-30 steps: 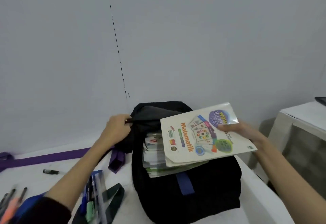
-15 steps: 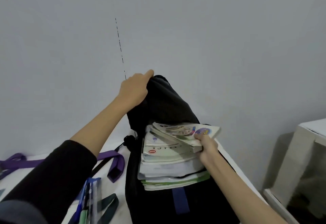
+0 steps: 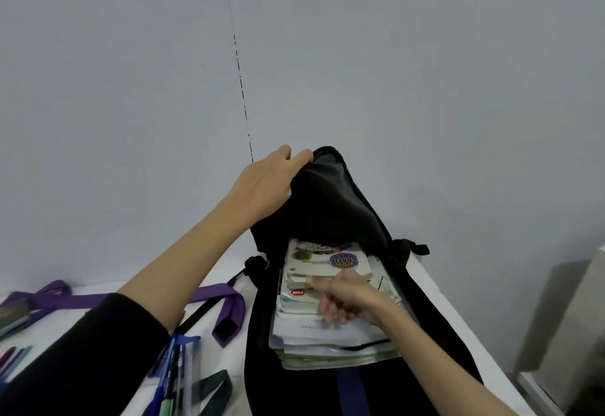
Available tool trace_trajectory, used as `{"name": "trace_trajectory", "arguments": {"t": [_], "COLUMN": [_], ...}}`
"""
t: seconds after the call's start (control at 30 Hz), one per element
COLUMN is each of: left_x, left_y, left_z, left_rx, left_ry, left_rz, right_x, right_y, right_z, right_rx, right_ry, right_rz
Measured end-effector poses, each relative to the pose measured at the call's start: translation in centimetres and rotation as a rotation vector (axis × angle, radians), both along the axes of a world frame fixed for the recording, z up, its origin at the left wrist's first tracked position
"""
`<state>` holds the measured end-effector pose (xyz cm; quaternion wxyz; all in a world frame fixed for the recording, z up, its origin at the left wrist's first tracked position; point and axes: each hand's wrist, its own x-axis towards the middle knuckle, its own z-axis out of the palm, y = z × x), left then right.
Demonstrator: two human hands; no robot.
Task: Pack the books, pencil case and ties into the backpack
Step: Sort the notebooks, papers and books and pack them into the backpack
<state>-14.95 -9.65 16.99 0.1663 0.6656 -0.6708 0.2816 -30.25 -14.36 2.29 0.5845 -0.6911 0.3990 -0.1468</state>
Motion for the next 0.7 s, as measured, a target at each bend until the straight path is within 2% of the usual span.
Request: {"name": "trace_trajectory", "arguments": {"t": [0.03,0.1,0.13,0.17,0.2,0.3,0.37,0.57,0.7], "left_x": [0.0,-0.1,-0.2,-0.2,-0.2,-0.1,0.2,0.6,0.5], "left_y": [-0.1,-0.3,-0.4,-0.4,-0.4,-0.2,0.1,0.6,0.8], "left_z": [0.0,0.0,0.0,-0.1,-0.1,-0.1,0.1,0.0,-0.4], "left_rx": [0.008,0.011,0.009,0.007,0.007,0.001,-0.006,-0.014,0.009], "left_ry": [0.0,0.008,0.015,0.022,0.026,0.027,0.014,0.002,0.011], "left_rz": [-0.006,-0.017,-0.02,-0.022,-0.026,-0.037,-0.034,-0.029,-0.056], "right_x": [-0.3,-0.5,-0.5,-0.4,-0.4,-0.1,0.5,0.9,0.4], "right_y": [-0.3,-1.5,-2.0,-2.6,-3.0,-3.6,-4.0,-5.2,-5.5], "right_z": [-0.2,-0.4,-0.3,-0.5,-0.8,-2.2,-3.0,-2.6,-1.6], "right_rx": [-0.175,-0.659,-0.897,-1.049,-1.108,-1.09,-1.142,-1.105,-1.063], "right_ry": [0.039,0.122,0.236,0.351,0.461,0.625,0.626,0.585,0.672], "right_rz": [0.004,-0.096,-0.076,0.013,0.111,0.19,0.142,-0.024,0.154]}}
